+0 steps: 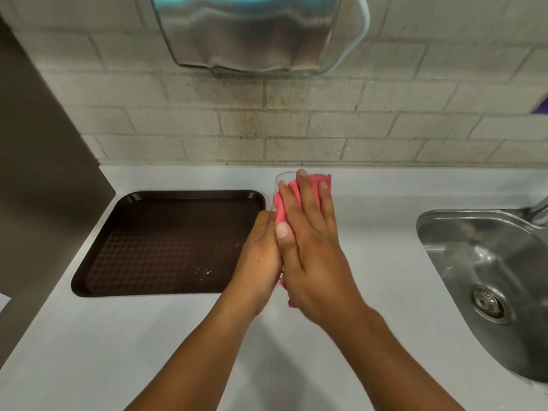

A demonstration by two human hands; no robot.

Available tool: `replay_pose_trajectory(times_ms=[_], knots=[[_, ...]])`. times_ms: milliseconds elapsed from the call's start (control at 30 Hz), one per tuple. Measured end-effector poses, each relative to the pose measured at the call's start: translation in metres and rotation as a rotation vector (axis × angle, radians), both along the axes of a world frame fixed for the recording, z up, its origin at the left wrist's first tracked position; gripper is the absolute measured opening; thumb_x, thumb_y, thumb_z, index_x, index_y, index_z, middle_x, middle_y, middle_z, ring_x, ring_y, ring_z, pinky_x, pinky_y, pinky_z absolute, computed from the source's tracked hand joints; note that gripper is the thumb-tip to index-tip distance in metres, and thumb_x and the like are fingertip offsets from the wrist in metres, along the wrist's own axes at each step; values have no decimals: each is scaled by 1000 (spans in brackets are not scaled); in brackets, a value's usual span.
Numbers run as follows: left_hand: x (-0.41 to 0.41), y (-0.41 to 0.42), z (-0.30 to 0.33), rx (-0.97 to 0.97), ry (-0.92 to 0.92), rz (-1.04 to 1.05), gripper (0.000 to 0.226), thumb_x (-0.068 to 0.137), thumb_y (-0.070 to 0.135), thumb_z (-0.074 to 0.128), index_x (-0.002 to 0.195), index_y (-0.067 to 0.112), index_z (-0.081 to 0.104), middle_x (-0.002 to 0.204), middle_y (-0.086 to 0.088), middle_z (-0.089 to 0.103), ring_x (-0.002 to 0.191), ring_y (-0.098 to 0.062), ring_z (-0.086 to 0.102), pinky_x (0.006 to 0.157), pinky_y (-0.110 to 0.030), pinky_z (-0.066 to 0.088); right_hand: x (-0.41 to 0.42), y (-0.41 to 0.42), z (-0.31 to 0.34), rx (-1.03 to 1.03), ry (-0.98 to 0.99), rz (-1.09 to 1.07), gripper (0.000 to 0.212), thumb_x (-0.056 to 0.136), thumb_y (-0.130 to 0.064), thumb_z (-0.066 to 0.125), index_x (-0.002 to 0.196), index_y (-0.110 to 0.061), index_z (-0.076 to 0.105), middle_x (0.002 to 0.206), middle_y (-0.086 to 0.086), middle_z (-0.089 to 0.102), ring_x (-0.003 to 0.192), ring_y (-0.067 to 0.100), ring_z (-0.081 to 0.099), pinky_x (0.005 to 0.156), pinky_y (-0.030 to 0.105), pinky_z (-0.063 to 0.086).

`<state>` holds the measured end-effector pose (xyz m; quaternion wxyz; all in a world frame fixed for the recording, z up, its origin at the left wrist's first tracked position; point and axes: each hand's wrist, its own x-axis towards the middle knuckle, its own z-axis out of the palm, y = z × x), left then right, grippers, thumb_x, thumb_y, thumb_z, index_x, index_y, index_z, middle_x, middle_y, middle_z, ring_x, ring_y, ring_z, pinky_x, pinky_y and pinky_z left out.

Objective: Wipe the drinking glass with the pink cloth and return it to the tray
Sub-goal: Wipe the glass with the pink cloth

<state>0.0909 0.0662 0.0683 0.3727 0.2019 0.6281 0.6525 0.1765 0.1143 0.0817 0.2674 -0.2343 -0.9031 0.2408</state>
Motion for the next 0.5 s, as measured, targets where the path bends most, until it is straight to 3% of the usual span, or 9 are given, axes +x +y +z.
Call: replay_pose_trajectory(times_ms=[100,167,233,333,433,500], knots=[[-2,1,6,6,63,-2,64,90,81,43,126,34,67,123,2,79,117,-17,76,105,-53,59,-3,12,14,-91,34,40,54,112,-42,23,166,-38,16,176,-15,-11,160,7,-20,131,36,2],[1,0,5,15,55,3,67,88,84,45,121,30,69,122,-11,78,117,-30,76,105,-62,57,-5,29,22,-231,135,50,50,112,-43,28,162,-43,28,175,-14,5,159,5,4,130,36,15],[7,-1,0,13,-15,0,76,85,89,49,119,23,69,121,-22,76,116,-43,74,105,-67,55,-7,49,27,-479,238,22,47,112,-47,27,158,-44,35,168,-12,34,150,4,34,126,42,32],[15,-2,-3,34,-133,-14,71,97,74,48,131,15,68,120,-24,79,113,-44,76,106,-64,56,-5,62,19,-915,463,35,48,109,-51,33,153,-36,46,145,-11,64,134,19,62,117,53,45],[15,-1,0,54,-223,-14,78,98,69,50,132,0,63,117,-29,78,102,-44,76,100,-62,59,1,48,10,-1179,507,-101,72,88,-74,52,148,-35,55,135,5,72,121,31,71,110,58,51],[13,-2,-1,47,-252,4,82,89,71,52,125,-2,62,115,-34,76,95,-41,74,92,-60,61,7,36,4,-1256,487,-182,81,79,-77,49,143,-28,61,127,12,76,112,33,75,104,56,56]])
